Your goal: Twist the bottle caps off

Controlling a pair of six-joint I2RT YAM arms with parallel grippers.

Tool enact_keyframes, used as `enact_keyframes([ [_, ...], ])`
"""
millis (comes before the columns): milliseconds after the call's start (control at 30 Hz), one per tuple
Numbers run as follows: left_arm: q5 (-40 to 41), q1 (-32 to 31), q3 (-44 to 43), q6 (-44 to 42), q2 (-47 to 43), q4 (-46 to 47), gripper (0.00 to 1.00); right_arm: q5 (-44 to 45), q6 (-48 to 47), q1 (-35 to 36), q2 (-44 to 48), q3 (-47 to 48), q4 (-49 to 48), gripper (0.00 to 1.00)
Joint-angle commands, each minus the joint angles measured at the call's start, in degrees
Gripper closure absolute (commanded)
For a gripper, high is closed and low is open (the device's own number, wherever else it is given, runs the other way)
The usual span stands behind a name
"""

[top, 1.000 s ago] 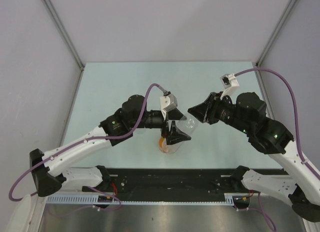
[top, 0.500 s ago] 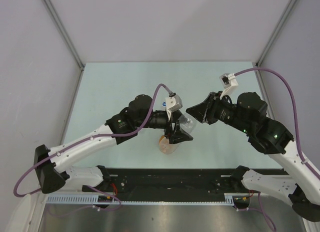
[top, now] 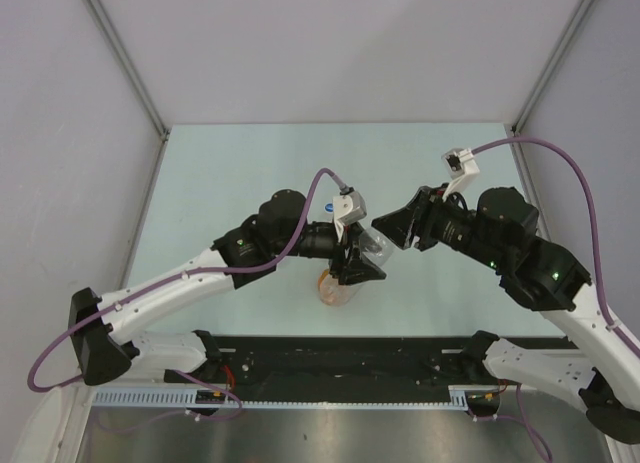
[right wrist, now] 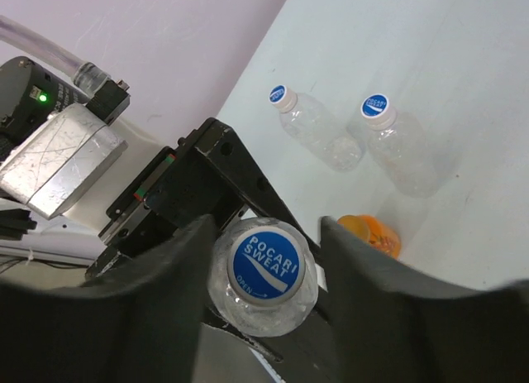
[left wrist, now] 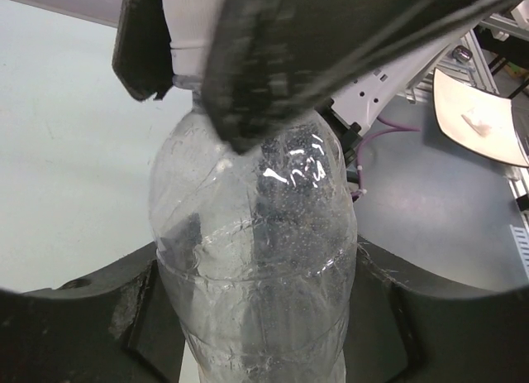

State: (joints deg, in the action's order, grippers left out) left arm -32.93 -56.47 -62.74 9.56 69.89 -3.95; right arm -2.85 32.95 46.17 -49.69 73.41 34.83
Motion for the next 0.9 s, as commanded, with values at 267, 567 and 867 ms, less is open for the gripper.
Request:
enact_keyframes([
  [267,5.8,-0.2,-0.1,-2.9,-3.4,-0.5,0.48,9.7,1.8,0.3,5.0,0.4,-1.2,0.07],
  [567,21.9,-5.5,4.2,-9.4,-5.2,-1.1,0.47,15.7,2.6,1.4,7.6,-4.1,-3.7,0.11],
  [867,21.1,-5.8,8.3,-11.2,-6.3,4.3,0.73,17.8,6.1,2.6,9.4,-7.5,-8.4,0.27],
])
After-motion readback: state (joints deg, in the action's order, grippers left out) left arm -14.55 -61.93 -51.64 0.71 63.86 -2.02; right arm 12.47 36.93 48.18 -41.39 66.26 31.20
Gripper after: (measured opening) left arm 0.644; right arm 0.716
